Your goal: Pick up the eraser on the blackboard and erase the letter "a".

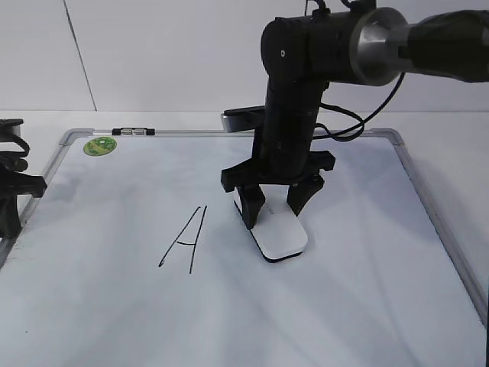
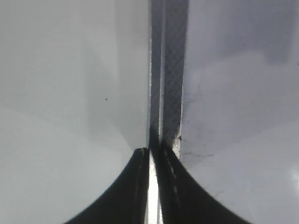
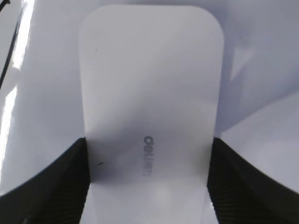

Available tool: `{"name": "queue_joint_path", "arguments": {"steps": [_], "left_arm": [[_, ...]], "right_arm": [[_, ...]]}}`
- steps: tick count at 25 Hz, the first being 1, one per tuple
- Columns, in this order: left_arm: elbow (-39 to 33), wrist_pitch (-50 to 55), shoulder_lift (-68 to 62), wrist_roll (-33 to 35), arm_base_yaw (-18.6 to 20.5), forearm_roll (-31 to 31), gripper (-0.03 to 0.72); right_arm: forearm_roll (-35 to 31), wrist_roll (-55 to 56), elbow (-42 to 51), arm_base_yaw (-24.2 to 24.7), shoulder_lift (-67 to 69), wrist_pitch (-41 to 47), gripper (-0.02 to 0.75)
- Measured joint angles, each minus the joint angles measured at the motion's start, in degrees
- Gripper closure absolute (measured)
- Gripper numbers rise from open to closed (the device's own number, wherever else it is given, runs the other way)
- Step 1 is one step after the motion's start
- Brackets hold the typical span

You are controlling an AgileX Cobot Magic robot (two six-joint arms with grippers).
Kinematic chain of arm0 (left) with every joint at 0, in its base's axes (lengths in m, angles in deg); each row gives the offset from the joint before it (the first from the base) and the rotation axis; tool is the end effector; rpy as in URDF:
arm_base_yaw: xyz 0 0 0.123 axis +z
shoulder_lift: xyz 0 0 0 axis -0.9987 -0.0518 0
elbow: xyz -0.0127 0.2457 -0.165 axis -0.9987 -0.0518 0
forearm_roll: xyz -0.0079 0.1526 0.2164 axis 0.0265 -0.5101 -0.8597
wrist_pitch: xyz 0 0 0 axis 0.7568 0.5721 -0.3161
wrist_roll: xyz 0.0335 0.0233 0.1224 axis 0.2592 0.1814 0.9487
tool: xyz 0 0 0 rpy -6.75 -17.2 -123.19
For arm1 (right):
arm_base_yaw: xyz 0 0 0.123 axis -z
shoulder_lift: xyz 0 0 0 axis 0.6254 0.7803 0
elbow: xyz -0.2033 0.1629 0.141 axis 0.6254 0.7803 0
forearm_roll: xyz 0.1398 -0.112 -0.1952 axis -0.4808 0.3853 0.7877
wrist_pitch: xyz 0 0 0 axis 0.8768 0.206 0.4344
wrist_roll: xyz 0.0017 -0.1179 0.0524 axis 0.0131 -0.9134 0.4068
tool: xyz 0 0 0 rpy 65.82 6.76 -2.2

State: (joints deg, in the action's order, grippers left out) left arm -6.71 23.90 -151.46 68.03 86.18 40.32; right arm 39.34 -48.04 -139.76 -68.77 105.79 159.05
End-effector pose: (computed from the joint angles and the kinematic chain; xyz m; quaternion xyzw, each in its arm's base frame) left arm 0.3661 -0.0090 0.1126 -0.0315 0.9991 -0.0150 0.0253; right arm 0.3975 0.2435 0.1450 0.1920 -0.9803 -0.0454 0.0077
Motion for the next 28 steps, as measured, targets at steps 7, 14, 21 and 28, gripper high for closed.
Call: {"name": "queue_joint_path", "arguments": {"steps": [7,14,21,28], "left_arm": [[0.0,-0.1,0.0,0.0,0.0,0.1,0.636],[0.0,-0.1,0.0,0.0,0.0,0.1,0.634],[0.0,-0.1,0.0,0.0,0.0,0.1,0.634],[0.0,-0.1,0.0,0.0,0.0,0.1,0.636]], "right_arm": [[-0.53,0.0,-0.24,0.37,0.0,0.0,0.176],[-1.75,0.0,-1.06,0.74,0.18,0.37,0.176],[-1.52,-0.01,-1.15,-0.38,0.23,0.37,0.176],[-0.41,0.0,-1.15,-1.06,0.0,0.26,0.176]]}}
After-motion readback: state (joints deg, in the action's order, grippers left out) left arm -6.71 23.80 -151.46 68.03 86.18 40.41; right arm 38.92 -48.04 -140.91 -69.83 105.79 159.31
